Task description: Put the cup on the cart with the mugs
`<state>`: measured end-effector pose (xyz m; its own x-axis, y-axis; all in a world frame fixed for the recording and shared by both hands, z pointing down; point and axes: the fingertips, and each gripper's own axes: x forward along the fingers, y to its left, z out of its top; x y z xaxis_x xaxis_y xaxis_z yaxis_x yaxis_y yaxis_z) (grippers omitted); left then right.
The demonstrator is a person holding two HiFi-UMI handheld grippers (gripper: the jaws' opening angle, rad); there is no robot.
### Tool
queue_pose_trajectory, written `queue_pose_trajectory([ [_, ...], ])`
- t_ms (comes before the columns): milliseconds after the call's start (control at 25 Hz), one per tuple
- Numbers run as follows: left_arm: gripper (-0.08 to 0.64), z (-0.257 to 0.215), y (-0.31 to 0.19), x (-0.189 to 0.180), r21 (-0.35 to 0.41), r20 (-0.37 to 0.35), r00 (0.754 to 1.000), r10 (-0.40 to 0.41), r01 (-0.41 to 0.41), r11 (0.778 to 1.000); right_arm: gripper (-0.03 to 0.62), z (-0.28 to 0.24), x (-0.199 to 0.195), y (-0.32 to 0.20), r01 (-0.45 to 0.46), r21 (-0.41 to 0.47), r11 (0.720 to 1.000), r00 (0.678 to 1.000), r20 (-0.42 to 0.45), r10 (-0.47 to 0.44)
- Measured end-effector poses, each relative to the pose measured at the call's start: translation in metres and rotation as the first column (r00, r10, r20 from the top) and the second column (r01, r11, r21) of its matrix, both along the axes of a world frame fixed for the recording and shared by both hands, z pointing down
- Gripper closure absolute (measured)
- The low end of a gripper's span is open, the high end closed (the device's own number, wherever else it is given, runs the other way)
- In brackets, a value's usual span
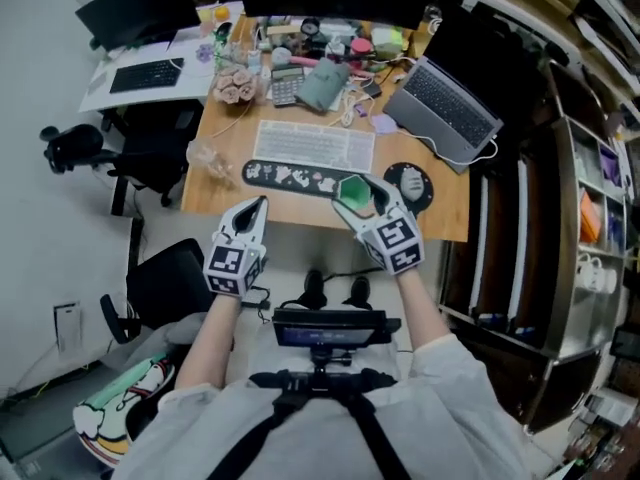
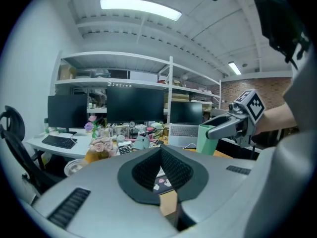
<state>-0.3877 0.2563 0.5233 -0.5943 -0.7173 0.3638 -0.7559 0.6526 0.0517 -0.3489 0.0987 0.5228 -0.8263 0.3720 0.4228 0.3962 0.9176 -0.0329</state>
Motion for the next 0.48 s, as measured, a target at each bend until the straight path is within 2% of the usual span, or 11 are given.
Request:
queue_pose_trajectory([
  [120,0.555,-0.007,-0.04,0.004,0.016,0.009,0.991,0.134,-0.135,0.991,0.267,-0.005,0.024,-0.028,-0.125,-0.014,0.992,0.992,-0.01,0.125],
  [240,0.555,-0.013,-0.085,0.015,0.028,0.026,0.964,0.264,-0.264,0.964,0.267,-0.01,0.055,-0.06,-0.244,-0.024,0.969,0.97,-0.016,0.244],
  [360,0.555,-0.015,-0.134,0.036,0.041,0.027,0.921,0.389,-0.39,0.92,0.267,-0.013,0.096,-0.1,-0.375,-0.011,0.927,0.927,-0.007,0.375],
  [480,0.555,-0.019,-0.182,0.065,0.056,0.033,0.861,0.508,-0.509,0.859,0.267,-0.016,0.149,-0.139,-0.513,0.001,0.858,0.858,-0.013,0.513],
])
